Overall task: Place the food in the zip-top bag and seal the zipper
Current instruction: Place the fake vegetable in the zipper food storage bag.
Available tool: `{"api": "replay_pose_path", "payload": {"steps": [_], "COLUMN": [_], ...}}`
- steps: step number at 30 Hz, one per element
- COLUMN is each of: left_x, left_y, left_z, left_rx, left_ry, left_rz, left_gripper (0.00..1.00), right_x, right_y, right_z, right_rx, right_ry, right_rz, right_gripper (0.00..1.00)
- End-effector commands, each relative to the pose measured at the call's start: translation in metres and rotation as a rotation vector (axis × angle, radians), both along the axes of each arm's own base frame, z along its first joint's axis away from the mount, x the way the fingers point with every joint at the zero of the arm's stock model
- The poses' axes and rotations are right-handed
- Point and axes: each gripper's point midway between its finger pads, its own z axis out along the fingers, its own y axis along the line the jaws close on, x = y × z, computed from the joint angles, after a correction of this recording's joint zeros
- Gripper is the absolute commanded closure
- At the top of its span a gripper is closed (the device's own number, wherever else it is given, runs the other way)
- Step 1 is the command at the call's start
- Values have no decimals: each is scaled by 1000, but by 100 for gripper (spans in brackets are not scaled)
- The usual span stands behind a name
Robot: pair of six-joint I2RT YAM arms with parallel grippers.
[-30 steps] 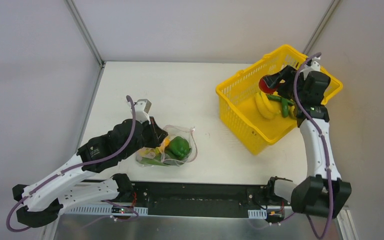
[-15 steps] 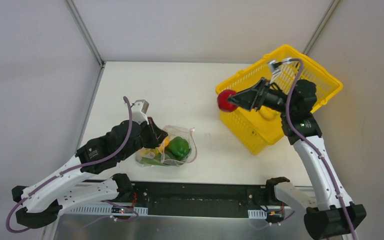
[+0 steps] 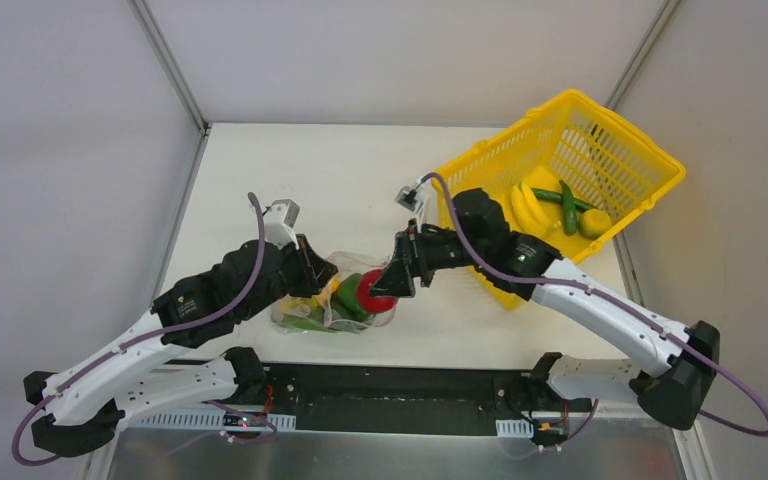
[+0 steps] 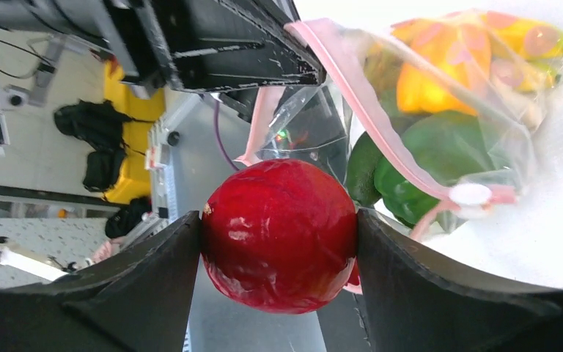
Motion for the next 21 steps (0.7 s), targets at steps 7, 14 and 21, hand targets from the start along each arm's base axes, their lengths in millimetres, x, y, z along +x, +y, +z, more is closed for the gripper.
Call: {"api": "replay_pose_path", "payload": {"steps": [7,14,21], "left_x": [2,2,2], "left_y": [-2,-4,-7], "left_z": [24,29,34], "left_rx": [-73,-98,-120], "left_ry": [-29,-37,-40], "left_rz": [8,6,-4], "left_gripper": [100,100,100], "right_x": [24,28,38], "right_y": [37,43,60], "right_z": [-8,-17,-20], "right_rx": [-129,-155,-157], "right_ry": [-280,-392,-459], "right_rz": [-175,-230,-297], "right_gripper": [61,58,51]}}
